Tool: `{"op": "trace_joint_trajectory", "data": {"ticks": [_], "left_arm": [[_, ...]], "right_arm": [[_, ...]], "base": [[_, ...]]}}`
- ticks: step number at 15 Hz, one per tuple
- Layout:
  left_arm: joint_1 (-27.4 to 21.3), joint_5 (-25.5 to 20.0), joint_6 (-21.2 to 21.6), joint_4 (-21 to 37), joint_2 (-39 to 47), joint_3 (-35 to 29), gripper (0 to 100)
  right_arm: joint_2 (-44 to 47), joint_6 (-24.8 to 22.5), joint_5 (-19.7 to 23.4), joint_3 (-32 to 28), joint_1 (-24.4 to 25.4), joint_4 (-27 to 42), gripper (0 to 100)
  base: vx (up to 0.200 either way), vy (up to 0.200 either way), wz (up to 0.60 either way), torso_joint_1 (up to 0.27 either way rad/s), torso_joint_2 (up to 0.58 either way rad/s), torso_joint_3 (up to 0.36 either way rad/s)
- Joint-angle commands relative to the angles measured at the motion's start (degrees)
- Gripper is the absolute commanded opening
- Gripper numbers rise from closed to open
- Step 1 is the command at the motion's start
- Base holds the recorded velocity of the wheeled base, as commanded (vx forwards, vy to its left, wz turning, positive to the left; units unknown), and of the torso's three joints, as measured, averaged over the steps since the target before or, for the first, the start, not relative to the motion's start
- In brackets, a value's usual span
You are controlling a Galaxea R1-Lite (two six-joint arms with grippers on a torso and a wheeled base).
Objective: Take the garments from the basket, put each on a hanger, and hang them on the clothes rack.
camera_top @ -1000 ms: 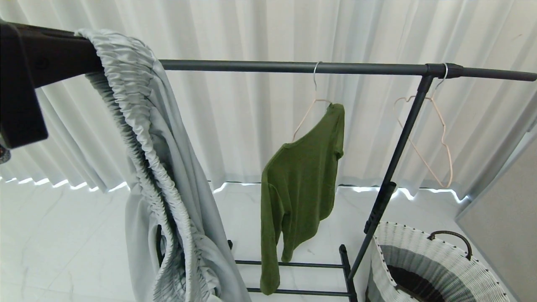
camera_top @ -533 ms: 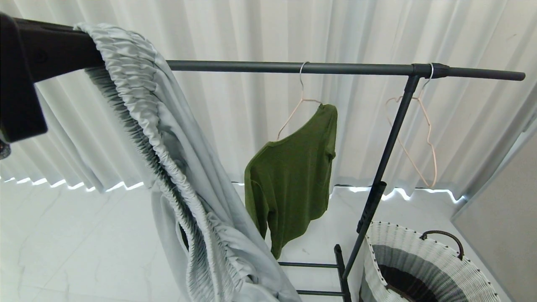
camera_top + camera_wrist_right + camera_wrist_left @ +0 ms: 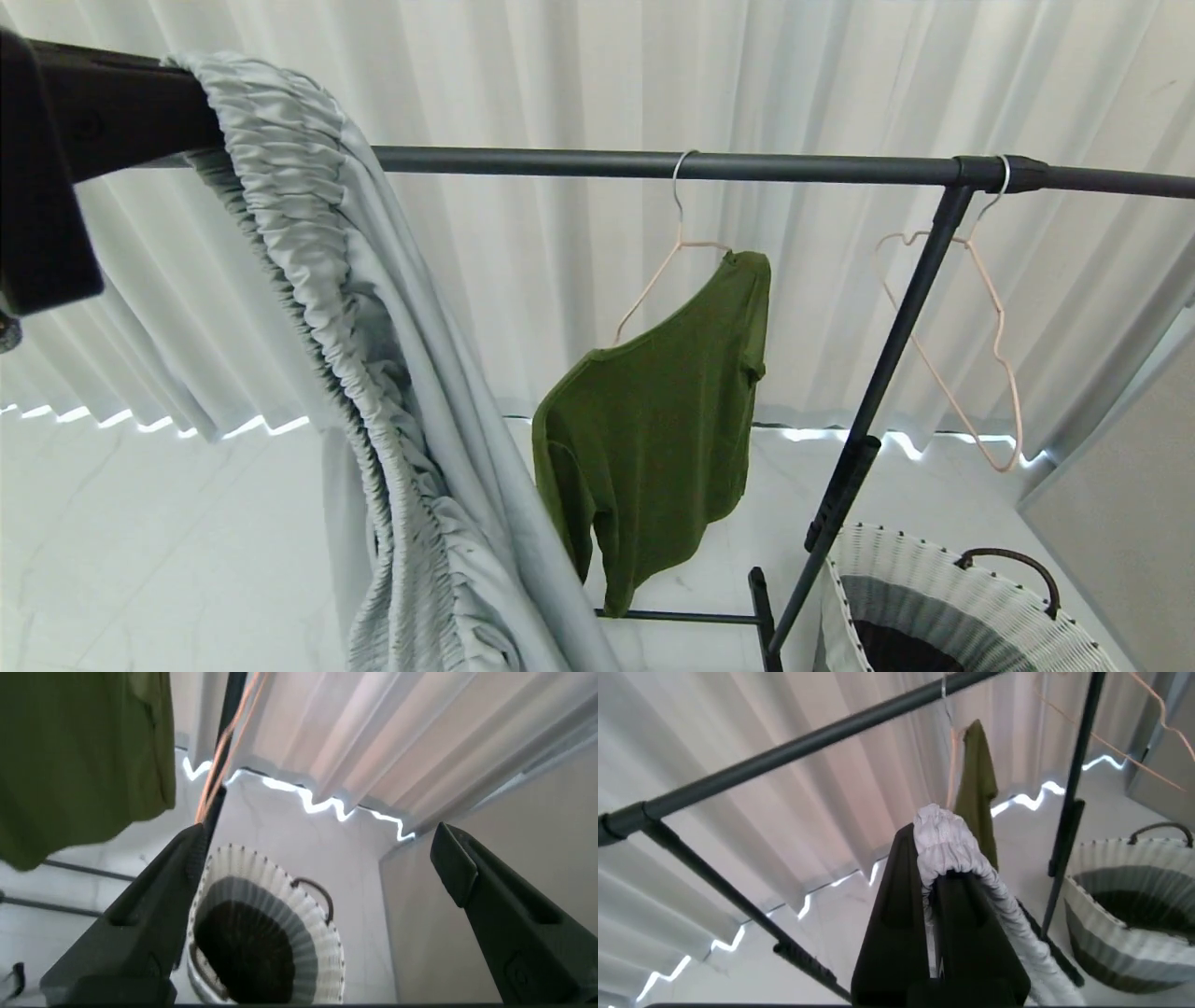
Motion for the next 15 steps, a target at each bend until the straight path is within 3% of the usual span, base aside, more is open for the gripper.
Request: {"op": "trace_joint_trajectory", "data": {"ticks": [1,4,7,11,15], "left_arm": [[0.0,0.0,0.01,0.08,0.11,0.08,0],[0.0,0.0,0.19,-0.01,-1.03,2.54,0],[0.0,-0.09,3.0,-0.89,-3.23,4.91,0],[1.23,0.0,3.18,-1.5,-6.04,7.19,0],[3.43,0.0,3.26,-1.5,-6.83,7.37,0]], "right_arm": [[0.35,0.1,-0.01,0.0,0.0,0.12,100],[1.85,2.21,-0.01,0.08,0.0,0.12,100],[4.66,4.14,0.35,0.0,0.0,0.03,100],[13.97,8.98,0.61,-0.71,0.0,-4.19,100],[27.25,16.36,0.43,-8.88,0.0,-5.07,100]], "base": [[0.2,0.0,0.0,0.002,0.0,-0.002],[0.067,0.0,0.0,0.002,0.0,0.001],[0.0,0.0,0.0,0.0,0.0,0.0],[0.0,0.0,0.0,0.0,0.0,0.0],[0.0,0.0,0.0,0.0,0.0,0.0]]}}
